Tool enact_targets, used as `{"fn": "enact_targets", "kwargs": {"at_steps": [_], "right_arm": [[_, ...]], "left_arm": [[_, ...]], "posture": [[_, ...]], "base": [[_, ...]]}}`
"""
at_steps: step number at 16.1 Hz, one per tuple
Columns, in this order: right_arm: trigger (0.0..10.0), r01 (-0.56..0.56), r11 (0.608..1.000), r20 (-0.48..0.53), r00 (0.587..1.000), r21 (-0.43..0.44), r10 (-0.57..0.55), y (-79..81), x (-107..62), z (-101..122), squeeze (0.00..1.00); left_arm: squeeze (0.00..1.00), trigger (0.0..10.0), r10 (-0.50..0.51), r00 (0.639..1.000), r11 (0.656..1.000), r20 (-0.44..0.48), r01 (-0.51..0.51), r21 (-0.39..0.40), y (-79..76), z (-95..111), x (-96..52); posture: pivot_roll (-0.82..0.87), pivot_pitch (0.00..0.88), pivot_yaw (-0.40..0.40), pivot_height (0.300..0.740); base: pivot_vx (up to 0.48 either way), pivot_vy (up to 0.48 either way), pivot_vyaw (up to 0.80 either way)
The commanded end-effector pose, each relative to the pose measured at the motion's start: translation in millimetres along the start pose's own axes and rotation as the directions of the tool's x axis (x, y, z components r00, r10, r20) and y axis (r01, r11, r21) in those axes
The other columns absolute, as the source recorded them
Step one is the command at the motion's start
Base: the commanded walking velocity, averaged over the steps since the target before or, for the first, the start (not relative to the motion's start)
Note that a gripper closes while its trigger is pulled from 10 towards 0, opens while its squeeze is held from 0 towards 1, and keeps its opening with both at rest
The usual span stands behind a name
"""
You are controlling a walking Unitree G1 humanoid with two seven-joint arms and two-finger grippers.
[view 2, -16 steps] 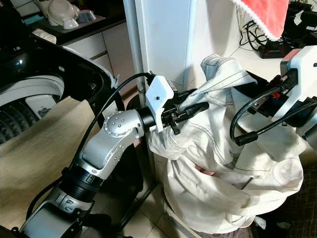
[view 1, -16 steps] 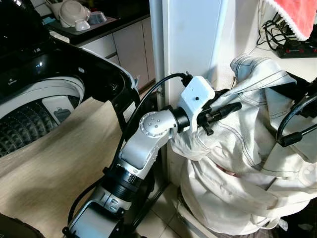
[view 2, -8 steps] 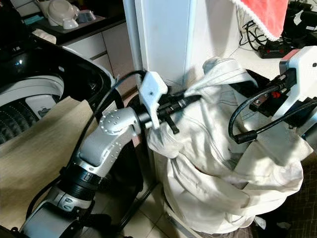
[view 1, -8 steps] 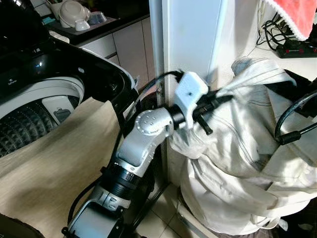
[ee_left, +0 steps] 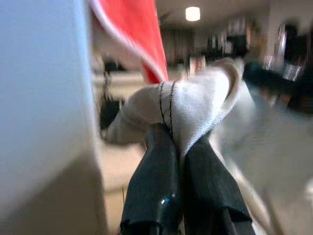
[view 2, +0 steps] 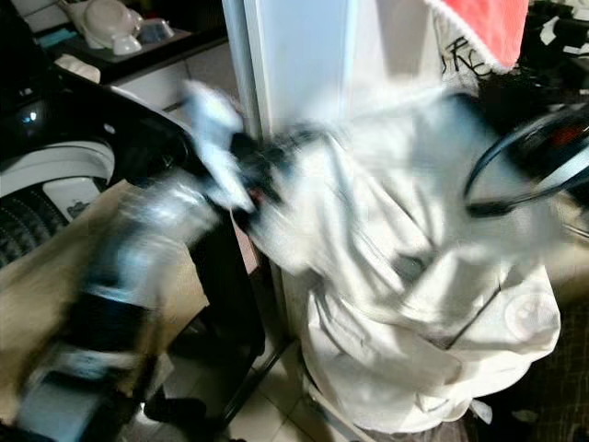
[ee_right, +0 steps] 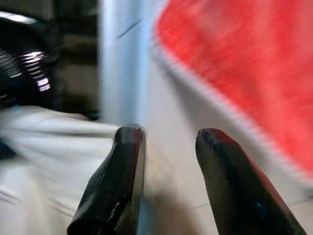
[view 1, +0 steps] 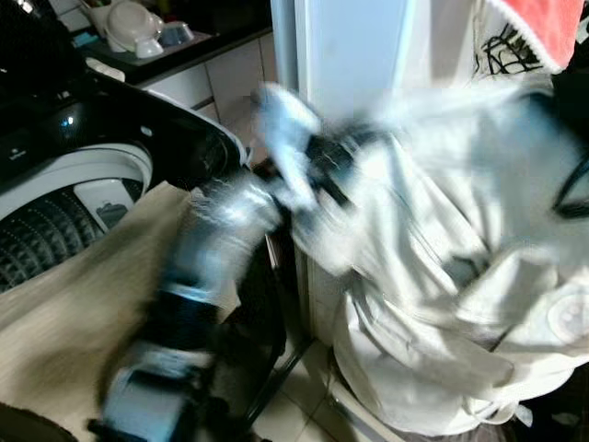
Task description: Clothes washing
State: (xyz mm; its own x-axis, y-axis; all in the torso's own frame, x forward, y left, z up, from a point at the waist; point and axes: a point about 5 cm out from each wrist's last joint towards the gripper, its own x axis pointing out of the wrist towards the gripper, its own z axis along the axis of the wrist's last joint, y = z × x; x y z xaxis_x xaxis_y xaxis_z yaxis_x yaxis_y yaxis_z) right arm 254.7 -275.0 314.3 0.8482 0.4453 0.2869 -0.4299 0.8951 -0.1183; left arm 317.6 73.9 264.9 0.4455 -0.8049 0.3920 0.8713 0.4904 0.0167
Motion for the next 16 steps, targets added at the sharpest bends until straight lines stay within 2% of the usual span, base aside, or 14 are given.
{"fn": "enact_targets", "kwargs": {"at_steps": [1, 3, 5, 6, 7, 8, 9, 10, 11, 12, 13, 14, 15, 16], "right_arm": [[10.0, 0.074, 0.997, -0.021, 0.997, -0.014, -0.075, -9.6, -5.6, -2, 0.0], [10.0, 0.068, 0.997, -0.091, 0.993, -0.033, -0.07, -5.0, -5.7, -17, 0.0], [10.0, 0.042, 0.999, -0.126, 0.991, -0.03, -0.046, 3.3, -2.8, -28, 0.0], [10.0, 0.034, 0.999, -0.129, 0.991, -0.031, -0.037, 5.2, -1.0, -28, 0.0], [10.0, 0.028, 0.999, -0.131, 0.991, -0.031, -0.032, 6.5, 0.0, -29, 0.0], [10.0, 0.022, 0.999, -0.13, 0.991, -0.027, -0.026, 8.3, 1.7, -29, 0.0], [10.0, 0.008, 1.0, -0.132, 0.991, -0.025, -0.011, 12.1, 4.2, -31, 0.0], [10.0, -0.01, 1.0, -0.134, 0.991, -0.024, 0.007, 16.8, 6.5, -33, 0.0], [10.0, -0.046, 0.999, -0.141, 0.989, -0.021, 0.042, 27.3, 10.1, -38, 0.0], [10.0, -0.055, 0.998, -0.141, 0.989, -0.018, 0.052, 31.4, 11.0, -40, 0.0], [10.0, -0.055, 0.998, -0.141, 0.989, -0.018, 0.052, 31.4, 11.0, -40, 0.0], [10.0, -0.066, 0.998, -0.143, 0.988, -0.016, 0.063, 35.3, 11.5, -41, 0.0], [10.0, -0.068, 0.998, -0.142, 0.988, -0.014, 0.066, 37.7, 10.7, -40, 0.0], [10.0, -0.069, 0.998, -0.142, 0.988, -0.012, 0.067, 38.0, 10.4, -39, 0.0]], "left_arm": [[0.0, 0.0, 0.025, 0.992, 0.999, 0.122, -0.029, 0.033, 14.5, 41, -13.5], [0.0, 0.0, 0.02, 0.994, 0.993, 0.111, -0.033, 0.117, 32.3, 75, -31.5], [0.0, 0.0, 0.21, 0.976, 0.908, 0.057, -0.216, 0.359, 70.6, 121, -57.5], [0.0, 0.0, 0.466, 0.877, 0.721, 0.119, -0.455, 0.523, 102.4, 156, -73.8], [0.0, 0.0, 0.579, 0.798, 0.575, 0.167, -0.545, 0.61, 114.4, 173, -83.0], [0.0, 0.0, 0.683, 0.677, 0.367, 0.274, -0.642, 0.673, 125.0, 197, -95.5], [0.0, 0.0, 0.717, 0.597, 0.207, 0.361, -0.676, 0.707, 128.1, 216, -105.1], [0.0, 0.0, 0.73, 0.55, 0.085, 0.406, -0.662, 0.745, 129.0, 226, -110.9], [0.0, 0.0, 0.741, 0.507, -0.09, 0.439, -0.574, 0.814, 132.7, 230, -115.9], [0.0, 0.0, 0.732, 0.479, -0.191, 0.484, -0.537, 0.822, 132.6, 232, -119.0], [0.0, 0.0, 0.732, 0.479, -0.191, 0.484, -0.537, 0.822, 132.6, 232, -119.0], [0.0, 0.0, 0.704, 0.441, -0.341, 0.557, -0.477, 0.81, 131.6, 239, -123.4], [0.0, 0.0, 0.563, 0.393, -0.629, 0.727, -0.367, 0.685, 121.1, 270, -133.1], [0.0, 0.0, 0.492, 0.396, -0.723, 0.775, -0.31, 0.617, 115.4, 282, -135.1]], "posture": [[-0.15, 0.0, 0.075, 0.74], [-0.13, 0.0, 0.071, 0.74], [-0.13, 0.0, 0.073, 0.74], [-0.12, 0.0, 0.072, 0.74], [-0.12, 0.0, 0.072, 0.74], [-0.11, 0.0, 0.073, 0.74], [-0.11, 0.0, 0.074, 0.74], [-0.11, 0.0, 0.074, 0.74], [-0.12, 0.0, 0.077, 0.74], [-0.13, 0.0, 0.082, 0.74], [-0.13, 0.0, 0.082, 0.74], [-0.13, 0.0, 0.083, 0.74], [-0.13, 0.0, 0.082, 0.74], [-0.13, 0.0, 0.082, 0.74]], "base": [[0.0, 0.0, 0.0], [0.0, 0.0, 0.0], [0.0, 0.0, 0.0], [0.0, 0.0, 0.0], [0.0, 0.0, 0.0], [0.0, 0.0, 0.0], [0.0, 0.0, 0.0], [0.0, 0.0, 0.0], [0.0, 0.0, 0.0], [0.0, 0.0, 0.0], [0.0, 0.0, 0.0], [0.0, 0.0, 0.0], [0.0, 0.0, 0.0], [0.0, 0.0, 0.0]]}}
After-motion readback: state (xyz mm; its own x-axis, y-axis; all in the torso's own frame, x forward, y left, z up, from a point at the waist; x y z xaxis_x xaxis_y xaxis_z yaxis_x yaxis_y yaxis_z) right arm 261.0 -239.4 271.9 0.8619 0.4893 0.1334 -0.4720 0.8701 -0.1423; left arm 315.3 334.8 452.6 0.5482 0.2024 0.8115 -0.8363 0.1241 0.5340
